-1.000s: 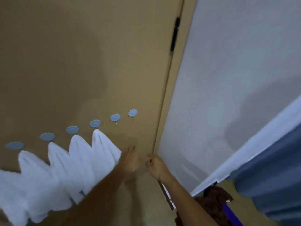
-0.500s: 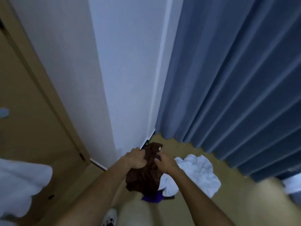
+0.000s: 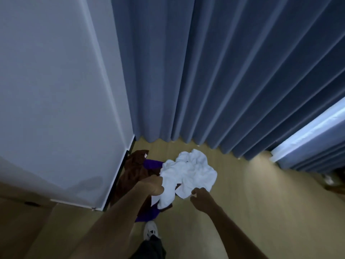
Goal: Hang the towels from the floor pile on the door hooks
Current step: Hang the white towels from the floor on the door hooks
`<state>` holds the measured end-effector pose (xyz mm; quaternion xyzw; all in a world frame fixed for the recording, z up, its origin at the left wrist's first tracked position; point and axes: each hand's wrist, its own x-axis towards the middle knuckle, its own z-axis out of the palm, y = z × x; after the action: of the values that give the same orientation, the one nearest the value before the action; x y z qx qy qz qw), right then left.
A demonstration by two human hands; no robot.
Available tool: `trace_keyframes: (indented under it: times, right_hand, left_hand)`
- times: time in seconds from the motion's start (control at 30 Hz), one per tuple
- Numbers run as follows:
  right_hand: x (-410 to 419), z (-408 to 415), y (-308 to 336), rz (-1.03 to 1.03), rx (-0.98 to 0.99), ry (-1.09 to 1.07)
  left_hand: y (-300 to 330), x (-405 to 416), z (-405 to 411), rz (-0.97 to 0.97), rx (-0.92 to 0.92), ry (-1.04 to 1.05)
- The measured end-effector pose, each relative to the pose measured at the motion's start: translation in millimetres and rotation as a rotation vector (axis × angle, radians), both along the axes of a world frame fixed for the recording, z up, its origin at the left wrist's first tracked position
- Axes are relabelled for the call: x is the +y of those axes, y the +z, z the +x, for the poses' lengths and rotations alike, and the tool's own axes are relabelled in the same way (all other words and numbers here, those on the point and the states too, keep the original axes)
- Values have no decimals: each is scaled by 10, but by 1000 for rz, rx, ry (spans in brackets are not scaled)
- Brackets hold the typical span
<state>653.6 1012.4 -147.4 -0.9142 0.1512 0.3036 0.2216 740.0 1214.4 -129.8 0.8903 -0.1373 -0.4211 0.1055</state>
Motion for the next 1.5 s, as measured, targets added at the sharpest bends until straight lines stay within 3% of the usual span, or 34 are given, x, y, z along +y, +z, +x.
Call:
trace_keyframes:
  times: [0.5,0.8,0.93,1.23,1.5]
  right_hand:
    - [-1047,1107,-318,20,102,45]
    - [-1534,1911,-1071,88,244,298]
    - [-1642,2095,-1475,82,341,359]
    - [-1441,2689,-2992,29,395,526]
    - [-765,3175,-4841,-24,372,667]
  left_hand:
    - [-442,-948,794,-34,70,76]
    - [-1066,-1232,811,81,130,448]
    - [-1270,-1480,706,19,221,582]
    - [-2582,-1531,1074,81,96,722]
    - [-4417,-1353,1080,37,96,783]
